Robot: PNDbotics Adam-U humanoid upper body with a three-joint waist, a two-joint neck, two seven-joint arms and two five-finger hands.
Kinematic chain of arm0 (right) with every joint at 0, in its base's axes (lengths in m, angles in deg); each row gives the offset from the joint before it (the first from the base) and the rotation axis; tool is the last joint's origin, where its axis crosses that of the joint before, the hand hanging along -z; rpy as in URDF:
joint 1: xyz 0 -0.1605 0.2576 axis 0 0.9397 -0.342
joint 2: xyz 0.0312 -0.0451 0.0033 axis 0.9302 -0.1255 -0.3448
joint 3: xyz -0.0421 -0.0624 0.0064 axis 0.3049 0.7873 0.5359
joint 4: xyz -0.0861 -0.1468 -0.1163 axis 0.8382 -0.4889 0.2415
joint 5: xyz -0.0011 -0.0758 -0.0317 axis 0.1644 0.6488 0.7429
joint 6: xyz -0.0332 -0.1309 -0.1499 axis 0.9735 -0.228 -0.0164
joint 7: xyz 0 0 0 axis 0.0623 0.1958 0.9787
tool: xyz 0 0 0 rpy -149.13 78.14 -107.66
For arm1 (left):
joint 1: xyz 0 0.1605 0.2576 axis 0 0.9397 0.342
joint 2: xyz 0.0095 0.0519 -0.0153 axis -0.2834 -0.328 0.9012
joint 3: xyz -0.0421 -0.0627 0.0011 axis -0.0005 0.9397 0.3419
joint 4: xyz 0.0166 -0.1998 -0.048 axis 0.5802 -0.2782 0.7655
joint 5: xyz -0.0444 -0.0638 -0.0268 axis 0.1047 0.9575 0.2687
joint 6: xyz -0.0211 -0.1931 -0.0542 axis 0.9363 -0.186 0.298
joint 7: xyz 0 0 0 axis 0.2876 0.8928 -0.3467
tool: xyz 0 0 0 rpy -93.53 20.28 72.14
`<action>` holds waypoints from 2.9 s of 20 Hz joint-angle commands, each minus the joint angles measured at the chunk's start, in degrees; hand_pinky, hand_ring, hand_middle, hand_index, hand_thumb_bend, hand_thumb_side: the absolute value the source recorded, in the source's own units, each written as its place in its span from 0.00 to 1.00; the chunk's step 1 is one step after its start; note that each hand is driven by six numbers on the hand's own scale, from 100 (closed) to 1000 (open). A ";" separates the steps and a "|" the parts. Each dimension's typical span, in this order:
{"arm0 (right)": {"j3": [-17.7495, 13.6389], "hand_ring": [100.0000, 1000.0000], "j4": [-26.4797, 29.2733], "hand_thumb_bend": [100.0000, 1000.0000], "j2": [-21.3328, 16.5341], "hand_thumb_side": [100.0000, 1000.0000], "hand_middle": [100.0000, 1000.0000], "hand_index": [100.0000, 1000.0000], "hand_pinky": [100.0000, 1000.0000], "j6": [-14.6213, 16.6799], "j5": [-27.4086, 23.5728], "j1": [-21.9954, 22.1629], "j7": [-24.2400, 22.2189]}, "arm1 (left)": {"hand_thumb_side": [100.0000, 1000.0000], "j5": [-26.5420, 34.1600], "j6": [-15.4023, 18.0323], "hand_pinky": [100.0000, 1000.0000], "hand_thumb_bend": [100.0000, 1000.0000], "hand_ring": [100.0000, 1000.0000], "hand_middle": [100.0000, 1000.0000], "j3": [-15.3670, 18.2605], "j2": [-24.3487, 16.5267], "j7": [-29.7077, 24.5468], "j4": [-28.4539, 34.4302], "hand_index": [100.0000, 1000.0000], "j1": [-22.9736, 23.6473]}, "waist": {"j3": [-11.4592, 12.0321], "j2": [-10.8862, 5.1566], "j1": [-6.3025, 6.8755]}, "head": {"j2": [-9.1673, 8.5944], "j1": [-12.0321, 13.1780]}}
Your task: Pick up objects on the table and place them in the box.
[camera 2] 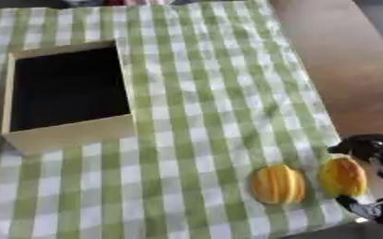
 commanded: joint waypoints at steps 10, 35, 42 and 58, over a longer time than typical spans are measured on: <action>-0.90 0.80 -2.74 0.07 -0.60 0.27 0.63 0.77 0.84 0.64 -1.59 -0.78 1.86 | 0.64 0.15 -0.10 0.69 0.00 0.67 0.66 0.06 -0.46 -0.63 1.02 0.80 -0.34 | -0.05 -0.74 -0.03 | -0.54 -0.26; 2.93 0.67 3.05 0.10 -10.05 0.09 0.40 0.52 0.77 11.97 -11.27 -26.84 16.24 | 0.63 0.86 0.12 0.69 0.00 0.67 0.67 -0.85 -0.65 -1.71 1.02 0.80 -1.47 | 3.96 -1.26 -1.89 | -0.78 0.81; 12.88 0.67 3.05 0.04 -8.40 0.00 0.40 0.52 0.77 11.44 -26.44 -49.80 3.32 | 0.62 2.45 0.28 0.69 0.01 0.67 0.67 -2.17 -0.80 -3.00 1.02 0.80 -3.26 | 6.56 -1.76 -2.78 | -0.63 -1.86; 24.29 0.68 -11.86 0.00 12.32 0.00 0.39 0.51 0.79 4.79 -26.27 -74.76 -11.86 | 0.44 7.18 7.67 0.70 0.15 0.70 0.68 -5.97 -1.85 -3.80 1.02 0.81 -17.26 | 13.30 -1.03 -3.86 | -0.34 -7.50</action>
